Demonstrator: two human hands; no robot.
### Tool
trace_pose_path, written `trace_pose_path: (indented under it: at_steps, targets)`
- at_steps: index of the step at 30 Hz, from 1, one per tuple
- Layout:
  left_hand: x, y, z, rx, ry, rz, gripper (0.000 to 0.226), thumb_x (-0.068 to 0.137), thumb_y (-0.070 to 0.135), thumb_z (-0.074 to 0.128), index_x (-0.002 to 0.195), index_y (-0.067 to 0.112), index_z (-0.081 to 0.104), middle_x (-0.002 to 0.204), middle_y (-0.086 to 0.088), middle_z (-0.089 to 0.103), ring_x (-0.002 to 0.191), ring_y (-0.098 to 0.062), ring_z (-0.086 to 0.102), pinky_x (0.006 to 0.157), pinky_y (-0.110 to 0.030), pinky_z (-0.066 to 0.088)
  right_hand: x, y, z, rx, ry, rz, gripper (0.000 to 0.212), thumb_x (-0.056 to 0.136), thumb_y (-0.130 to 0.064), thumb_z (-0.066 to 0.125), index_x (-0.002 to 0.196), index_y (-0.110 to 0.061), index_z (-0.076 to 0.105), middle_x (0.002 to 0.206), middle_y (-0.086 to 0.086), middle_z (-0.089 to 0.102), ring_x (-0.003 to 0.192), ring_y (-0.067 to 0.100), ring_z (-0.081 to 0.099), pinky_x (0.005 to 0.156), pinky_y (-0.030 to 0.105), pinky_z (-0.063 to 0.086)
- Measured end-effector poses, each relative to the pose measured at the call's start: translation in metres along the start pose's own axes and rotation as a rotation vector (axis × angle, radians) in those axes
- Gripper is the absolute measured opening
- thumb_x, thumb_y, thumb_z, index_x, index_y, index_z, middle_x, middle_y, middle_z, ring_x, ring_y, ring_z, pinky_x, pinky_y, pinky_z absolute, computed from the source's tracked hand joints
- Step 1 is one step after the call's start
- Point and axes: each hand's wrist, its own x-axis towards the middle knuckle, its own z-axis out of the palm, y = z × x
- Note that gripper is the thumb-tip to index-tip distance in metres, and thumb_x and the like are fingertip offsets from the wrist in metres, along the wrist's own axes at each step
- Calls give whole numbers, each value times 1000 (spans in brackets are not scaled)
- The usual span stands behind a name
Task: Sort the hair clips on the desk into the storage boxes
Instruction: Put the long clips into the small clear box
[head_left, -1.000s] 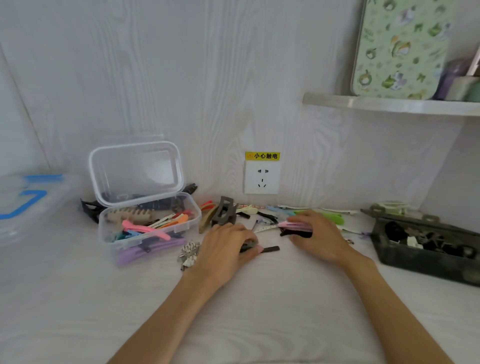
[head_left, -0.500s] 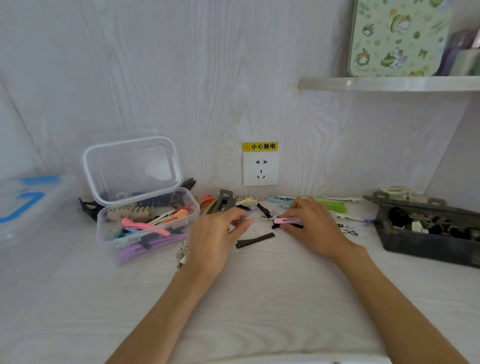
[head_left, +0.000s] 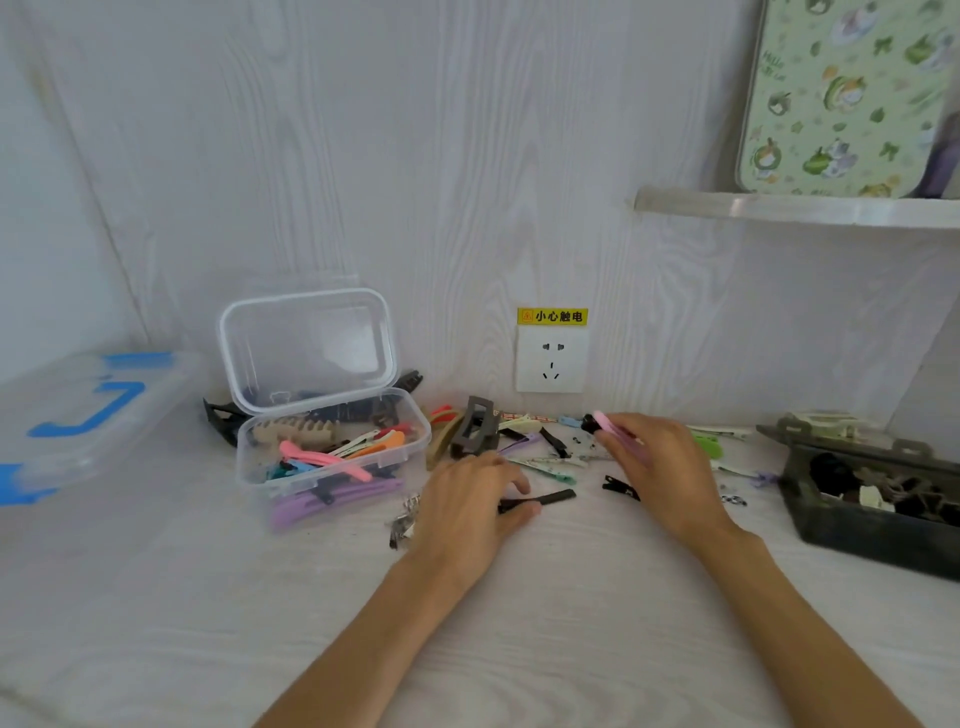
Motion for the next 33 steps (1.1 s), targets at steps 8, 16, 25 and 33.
trace_pose_path:
  at_steps: [8, 16, 25, 33]
  targets:
    - [23, 7, 13, 191, -123, 123, 40, 98, 39, 36, 129, 19, 51, 136, 2, 50, 127, -17, 38, 104, -33, 31, 0, -6, 6, 15, 48, 65, 15, 90, -28, 58, 93, -17, 68, 63, -10, 52, 55, 12, 46, 52, 22, 27]
    - [11, 7, -9, 142, -176, 222, 27, 96, 33, 46, 112, 21, 64, 113, 5, 62, 111, -15, 49, 89, -33, 44, 0, -5, 6, 20, 32, 88, 16, 90, -28, 58, 98, -18, 68, 67, -10, 54, 60, 14, 49, 55, 25, 31]
    - [8, 16, -10, 282, 19, 268, 20, 95, 21, 49, 113, 16, 56, 106, -2, 65, 97, -20, 58, 84, -30, 40, -2, -10, -2, 17, 62, 108, 19, 89, -27, 59, 97, -12, 69, 67, 1, 62, 59, 22, 55, 54, 36, 43]
    - [3, -65, -71, -70, 736, -498, 25, 94, 13, 48, 115, 11, 62, 96, -10, 68, 90, -28, 56, 76, -39, 42, 31, -99, 25, 284, -163, -67, 16, 88, -28, 61, 99, -21, 69, 87, -4, 71, 78, 14, 62, 74, 35, 51]
